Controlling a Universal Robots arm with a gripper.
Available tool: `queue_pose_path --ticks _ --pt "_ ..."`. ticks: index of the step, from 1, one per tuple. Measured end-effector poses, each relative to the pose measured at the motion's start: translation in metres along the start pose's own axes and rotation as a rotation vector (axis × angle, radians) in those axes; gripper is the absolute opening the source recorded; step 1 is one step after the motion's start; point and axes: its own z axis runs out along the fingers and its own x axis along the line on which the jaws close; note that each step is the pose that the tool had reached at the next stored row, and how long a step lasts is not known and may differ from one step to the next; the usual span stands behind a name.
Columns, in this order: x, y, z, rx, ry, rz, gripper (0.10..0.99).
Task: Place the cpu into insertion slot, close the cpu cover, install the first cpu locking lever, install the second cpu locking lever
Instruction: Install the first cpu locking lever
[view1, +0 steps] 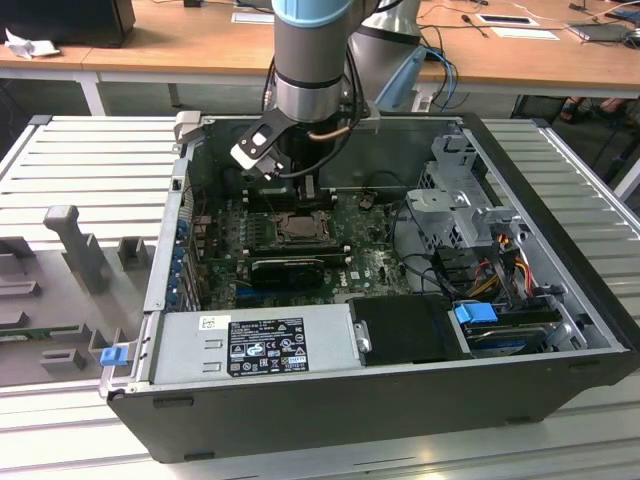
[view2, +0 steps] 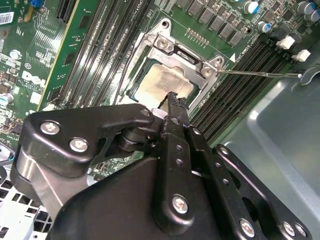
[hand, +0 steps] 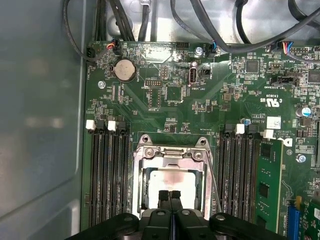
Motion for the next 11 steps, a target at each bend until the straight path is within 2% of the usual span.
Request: queue_pose_path --ticks 4,5,9,10,11 --pt "0.0004 0.0 -0.0057 0.0 -0.0001 0.0 0.106" --pt "0.0008 0.0001 -0.0114 0.0 0.0 0.0 0.106" --pt "0.002 0.0002 -0.023 0.0 -0.0003 0.0 0.106" --pt "0.0028 0.0004 -0.0277 0.0 -0.0017 0.0 0.106" --pt "0.0039 0.0007 -0.0376 0.0 -0.0033 0.0 0.106"
